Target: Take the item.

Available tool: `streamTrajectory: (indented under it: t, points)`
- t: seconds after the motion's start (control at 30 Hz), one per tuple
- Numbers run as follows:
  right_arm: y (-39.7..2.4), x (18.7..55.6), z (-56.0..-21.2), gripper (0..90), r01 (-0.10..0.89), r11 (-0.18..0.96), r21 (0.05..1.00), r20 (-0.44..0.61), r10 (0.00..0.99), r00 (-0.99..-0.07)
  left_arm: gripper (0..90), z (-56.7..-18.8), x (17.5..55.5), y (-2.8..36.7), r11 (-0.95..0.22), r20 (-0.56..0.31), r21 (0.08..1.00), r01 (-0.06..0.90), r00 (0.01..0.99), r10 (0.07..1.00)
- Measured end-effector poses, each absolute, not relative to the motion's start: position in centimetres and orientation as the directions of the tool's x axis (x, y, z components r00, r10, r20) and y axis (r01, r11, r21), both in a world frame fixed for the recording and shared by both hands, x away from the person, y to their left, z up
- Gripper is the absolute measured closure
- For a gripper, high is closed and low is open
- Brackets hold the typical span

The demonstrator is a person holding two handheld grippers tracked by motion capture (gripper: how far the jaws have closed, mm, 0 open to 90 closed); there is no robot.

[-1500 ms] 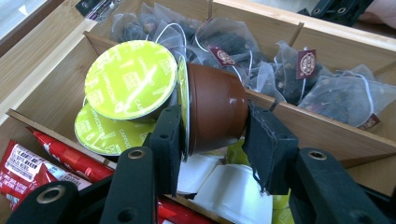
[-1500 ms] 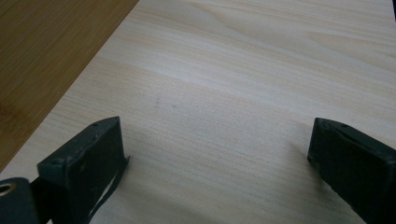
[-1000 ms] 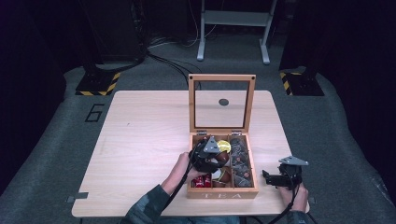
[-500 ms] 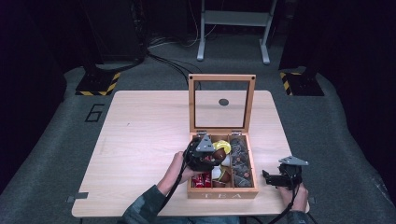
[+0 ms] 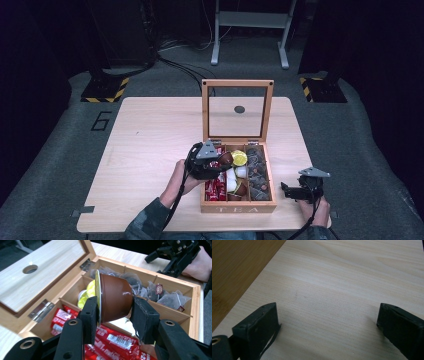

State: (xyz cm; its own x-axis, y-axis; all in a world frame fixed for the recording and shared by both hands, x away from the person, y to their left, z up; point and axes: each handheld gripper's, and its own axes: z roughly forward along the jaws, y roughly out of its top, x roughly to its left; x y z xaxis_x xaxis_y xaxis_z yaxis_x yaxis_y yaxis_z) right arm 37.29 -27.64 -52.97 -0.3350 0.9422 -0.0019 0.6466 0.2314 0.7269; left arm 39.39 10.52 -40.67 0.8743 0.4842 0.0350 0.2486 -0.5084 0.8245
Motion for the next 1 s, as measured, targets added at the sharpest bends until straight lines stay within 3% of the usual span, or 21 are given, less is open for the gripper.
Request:
streamTrajectory:
  t: [1.0]
  points:
    - [-27.6, 37.3, -53.0, 3.2, 0.648, 0.226, 0.728, -0.001, 0.944, -0.329, 57.1, -39.8, 39.3, 18.3, -0.415, 0.053, 0.863, 0.289, 0.765, 0.642]
